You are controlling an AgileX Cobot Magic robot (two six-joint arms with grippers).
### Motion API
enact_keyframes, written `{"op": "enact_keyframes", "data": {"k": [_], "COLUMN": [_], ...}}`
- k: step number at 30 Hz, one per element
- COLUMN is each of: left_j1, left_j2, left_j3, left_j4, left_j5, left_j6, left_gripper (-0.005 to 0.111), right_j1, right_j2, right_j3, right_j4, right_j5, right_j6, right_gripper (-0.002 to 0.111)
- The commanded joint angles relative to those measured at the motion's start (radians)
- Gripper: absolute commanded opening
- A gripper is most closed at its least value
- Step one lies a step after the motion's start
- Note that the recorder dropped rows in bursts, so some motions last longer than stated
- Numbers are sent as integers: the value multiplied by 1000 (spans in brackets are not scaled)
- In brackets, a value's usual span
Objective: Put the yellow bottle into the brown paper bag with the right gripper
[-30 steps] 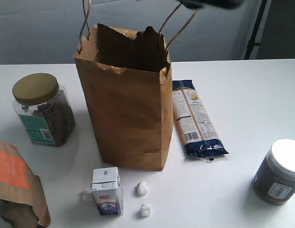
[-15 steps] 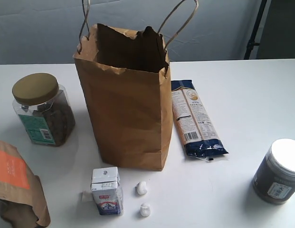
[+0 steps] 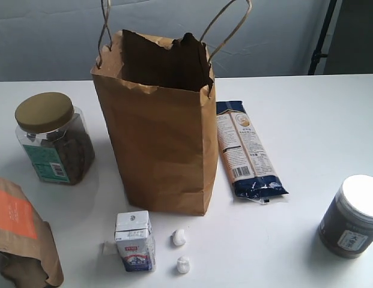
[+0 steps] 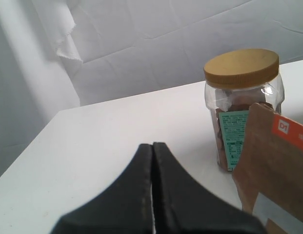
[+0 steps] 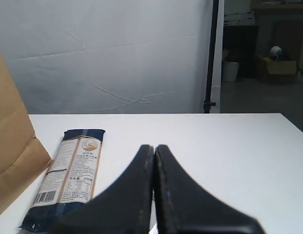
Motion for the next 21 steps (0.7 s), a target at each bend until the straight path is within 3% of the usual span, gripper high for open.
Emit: {"op": "enact_keyframes", "data": {"k": [1,21], "left_j1": [-6,-6], "left_j2": [-4,-4], "left_j3": [3,3], "left_j4": [0,0], "left_j5": [-4,-4], "left_j6": [-2,-2], "left_gripper": [0,0], "right_j1": [-6,-6], "right_j2": [-6,-6], "right_j3": [4,4], "right_j4": [-26,-26], "right_j5": [4,2], "right_j6": [-28,33], "right_gripper": [0,0]}}
